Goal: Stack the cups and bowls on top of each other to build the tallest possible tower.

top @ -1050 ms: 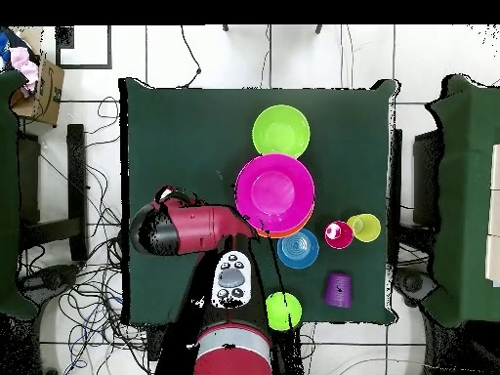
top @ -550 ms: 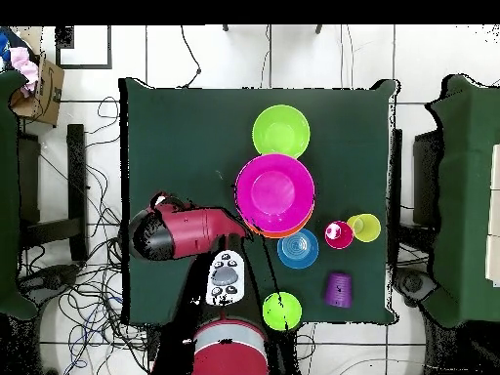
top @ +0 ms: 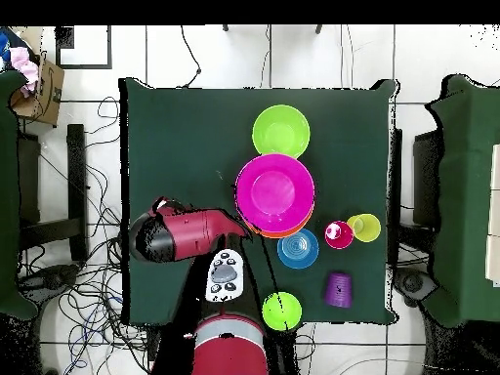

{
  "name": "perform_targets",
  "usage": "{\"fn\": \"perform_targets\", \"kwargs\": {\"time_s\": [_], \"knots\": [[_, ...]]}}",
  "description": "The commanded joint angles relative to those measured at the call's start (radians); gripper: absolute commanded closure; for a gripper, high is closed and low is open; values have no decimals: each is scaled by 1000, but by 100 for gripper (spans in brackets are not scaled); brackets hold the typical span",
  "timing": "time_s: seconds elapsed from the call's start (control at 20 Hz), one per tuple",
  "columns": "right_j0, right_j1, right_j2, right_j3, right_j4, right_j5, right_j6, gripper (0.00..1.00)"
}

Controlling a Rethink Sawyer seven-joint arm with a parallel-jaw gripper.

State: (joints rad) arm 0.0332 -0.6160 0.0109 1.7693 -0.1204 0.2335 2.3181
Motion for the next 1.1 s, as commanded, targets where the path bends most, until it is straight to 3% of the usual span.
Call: {"fn": "perform_targets", "kwargs": {"time_s": [0.05, 1.1], "knots": [[-15, 17, 69, 41, -74, 139, -63, 0], [-16, 83, 37, 58, -151, 78, -41, 0]]}}
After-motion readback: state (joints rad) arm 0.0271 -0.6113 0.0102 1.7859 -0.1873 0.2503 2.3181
